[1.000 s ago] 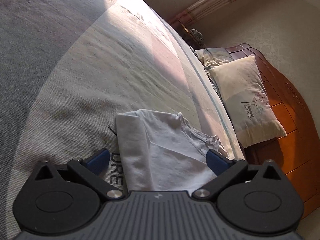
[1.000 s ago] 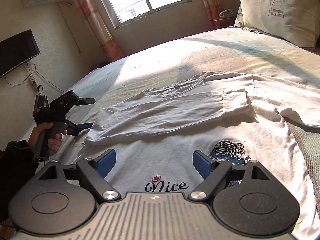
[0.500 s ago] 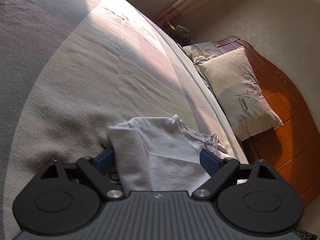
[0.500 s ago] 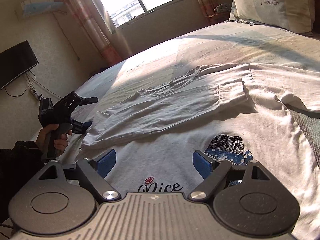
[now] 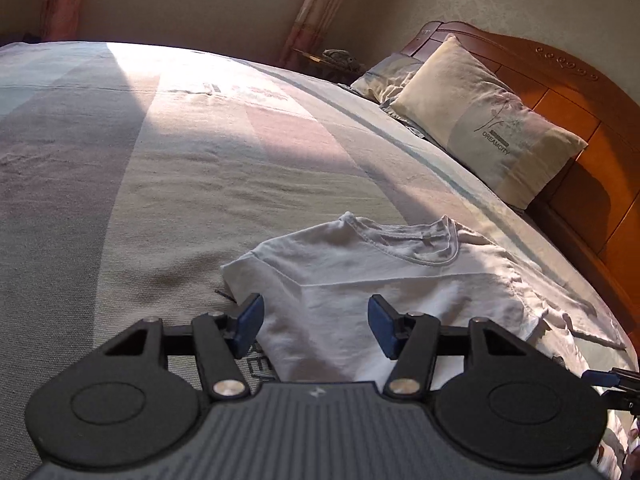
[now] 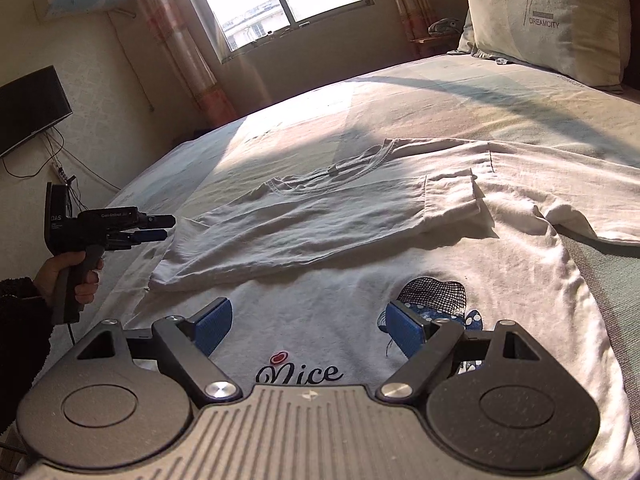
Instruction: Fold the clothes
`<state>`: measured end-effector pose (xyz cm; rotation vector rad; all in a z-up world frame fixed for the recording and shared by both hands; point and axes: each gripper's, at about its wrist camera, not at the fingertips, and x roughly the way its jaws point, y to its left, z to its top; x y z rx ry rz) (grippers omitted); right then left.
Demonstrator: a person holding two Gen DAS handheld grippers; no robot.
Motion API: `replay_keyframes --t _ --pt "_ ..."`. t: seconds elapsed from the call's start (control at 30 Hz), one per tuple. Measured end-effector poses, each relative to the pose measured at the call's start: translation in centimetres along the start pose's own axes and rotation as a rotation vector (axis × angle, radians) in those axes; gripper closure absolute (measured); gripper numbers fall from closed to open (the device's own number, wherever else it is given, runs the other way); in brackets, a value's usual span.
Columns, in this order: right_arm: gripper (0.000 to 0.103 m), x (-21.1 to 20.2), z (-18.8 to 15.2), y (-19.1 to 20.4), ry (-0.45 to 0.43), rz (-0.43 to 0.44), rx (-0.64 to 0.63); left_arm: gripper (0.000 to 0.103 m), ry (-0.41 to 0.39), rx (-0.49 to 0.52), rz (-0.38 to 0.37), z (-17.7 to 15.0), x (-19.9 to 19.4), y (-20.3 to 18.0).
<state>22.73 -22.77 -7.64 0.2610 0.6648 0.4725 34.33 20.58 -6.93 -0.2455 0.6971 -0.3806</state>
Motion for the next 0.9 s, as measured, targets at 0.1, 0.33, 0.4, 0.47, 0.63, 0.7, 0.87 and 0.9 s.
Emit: replay_keyframes --t 0.1,0.33,0.4,0.47,0.63,0.7,0.87,0.9 --pt "0.016 0.3 0.0 0.0 -0.001 0.003 0.004 0.041 0.043 0.05 -0.008 -0.2 1.2 -0.6" --pt "0.016 0.1 0.0 0.2 -0.001 -0.001 -0.006 0.039 0.077 -0.004 0.066 1.3 5.0 2.2" --pt "0.015 -0.3 0.0 0.1 -0.007 0.001 -0.007 0.04 0.075 0.005 0.126 2.5 5.3 2.2" --pt "0.015 -0.7 0.2 -0.1 -0.013 0.001 -0.004 0.041 0.092 0.004 0.127 2.3 5.4 1.7" --pt "0.015 -1.0 0.4 -0.2 -0.006 0.006 -0.021 0.025 0.134 0.0 0.124 1.9 5.7 0.5" --pt "0.014 -0.8 0.4 -0.1 0.004 0.004 -0.032 0.025 0.151 -0.001 0.124 1.7 5.8 0.0" --pt "0.014 -0.4 0.3 0.3 0.02 -0.001 -0.034 0.024 0.139 -0.035 0.148 2.2 6.4 0.0" --pt "0.014 -0.4 0.3 0.3 0.026 -0.008 -0.043 0.026 0.134 -0.072 0.17 2.8 6.5 0.2"
